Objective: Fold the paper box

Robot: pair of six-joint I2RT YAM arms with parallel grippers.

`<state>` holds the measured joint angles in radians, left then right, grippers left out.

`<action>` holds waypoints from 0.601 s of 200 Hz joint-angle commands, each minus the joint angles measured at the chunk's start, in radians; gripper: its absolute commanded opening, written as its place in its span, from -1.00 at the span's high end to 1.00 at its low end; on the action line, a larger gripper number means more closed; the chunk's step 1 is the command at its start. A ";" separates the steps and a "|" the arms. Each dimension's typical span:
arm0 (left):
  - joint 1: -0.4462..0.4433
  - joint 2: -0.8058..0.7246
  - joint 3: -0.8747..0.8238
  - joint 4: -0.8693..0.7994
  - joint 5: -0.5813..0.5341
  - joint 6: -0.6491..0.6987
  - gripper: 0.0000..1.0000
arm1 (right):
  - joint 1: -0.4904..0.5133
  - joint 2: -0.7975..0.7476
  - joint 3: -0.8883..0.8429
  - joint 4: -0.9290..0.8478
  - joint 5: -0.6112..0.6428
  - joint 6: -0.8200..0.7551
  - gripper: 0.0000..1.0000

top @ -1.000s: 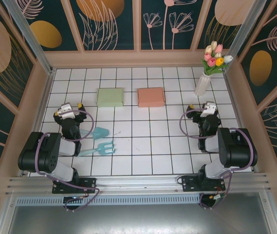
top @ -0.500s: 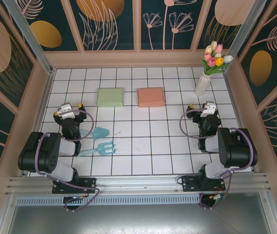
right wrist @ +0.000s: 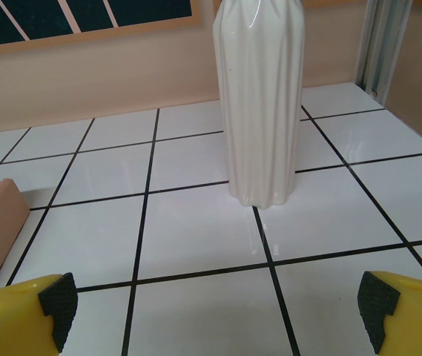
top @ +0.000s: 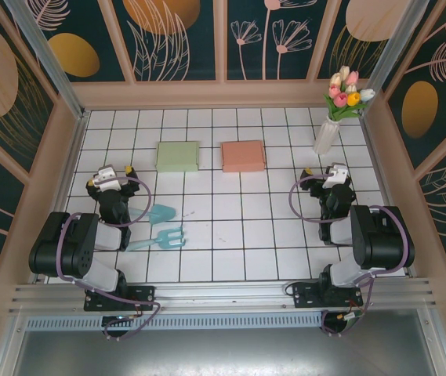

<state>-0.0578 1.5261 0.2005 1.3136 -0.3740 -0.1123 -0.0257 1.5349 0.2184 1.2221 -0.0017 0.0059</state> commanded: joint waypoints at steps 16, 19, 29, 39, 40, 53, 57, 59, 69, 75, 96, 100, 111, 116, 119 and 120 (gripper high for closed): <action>0.006 -0.003 0.008 0.021 0.009 0.003 -0.98 | -0.008 0.004 0.018 0.016 -0.018 0.010 -0.98; 0.006 -0.002 0.008 0.021 0.009 0.003 -0.97 | -0.007 0.004 0.018 0.017 -0.017 0.010 -0.98; 0.006 -0.003 0.010 0.021 0.010 0.003 -0.98 | -0.007 0.005 0.018 0.016 -0.019 0.010 -0.98; 0.006 -0.002 0.010 0.019 0.009 0.003 -0.97 | -0.008 0.004 0.018 0.016 -0.019 0.010 -0.98; 0.006 -0.002 0.010 0.018 0.009 0.003 -0.98 | -0.008 0.005 0.018 0.016 -0.019 0.010 -0.98; 0.006 -0.002 0.011 0.016 0.009 0.002 -0.97 | -0.008 0.004 0.018 0.017 -0.018 0.010 -0.98; 0.006 -0.003 0.011 0.015 0.010 0.002 -0.98 | -0.008 0.005 0.019 0.016 -0.019 0.009 -0.98; 0.006 -0.002 0.011 0.015 0.010 0.002 -0.98 | -0.007 0.005 0.018 0.016 -0.019 0.009 -0.98; 0.006 -0.003 0.013 0.015 0.009 0.002 -0.98 | -0.008 0.005 0.019 0.016 -0.018 0.009 -0.98; 0.006 -0.003 0.012 0.014 0.010 0.002 -0.98 | -0.008 0.005 0.018 0.016 -0.018 0.010 -0.98; 0.006 -0.002 0.012 0.015 0.010 0.002 -0.98 | -0.007 0.004 0.018 0.017 -0.018 0.009 -0.98; 0.006 -0.002 0.011 0.015 0.010 0.002 -0.98 | -0.008 0.005 0.018 0.016 -0.018 0.009 -0.98; 0.006 -0.003 0.011 0.015 0.012 0.002 -0.97 | -0.007 0.005 0.018 0.016 -0.018 0.010 -0.98; 0.006 -0.002 0.011 0.015 0.011 0.002 -0.98 | -0.007 0.005 0.018 0.016 -0.018 0.009 -0.98; 0.006 -0.003 0.011 0.015 0.012 0.002 -0.98 | -0.006 0.005 0.018 0.017 -0.019 0.010 -0.98; 0.006 -0.003 0.011 0.015 0.011 0.002 -0.98 | -0.006 0.005 0.018 0.017 -0.020 0.010 -0.98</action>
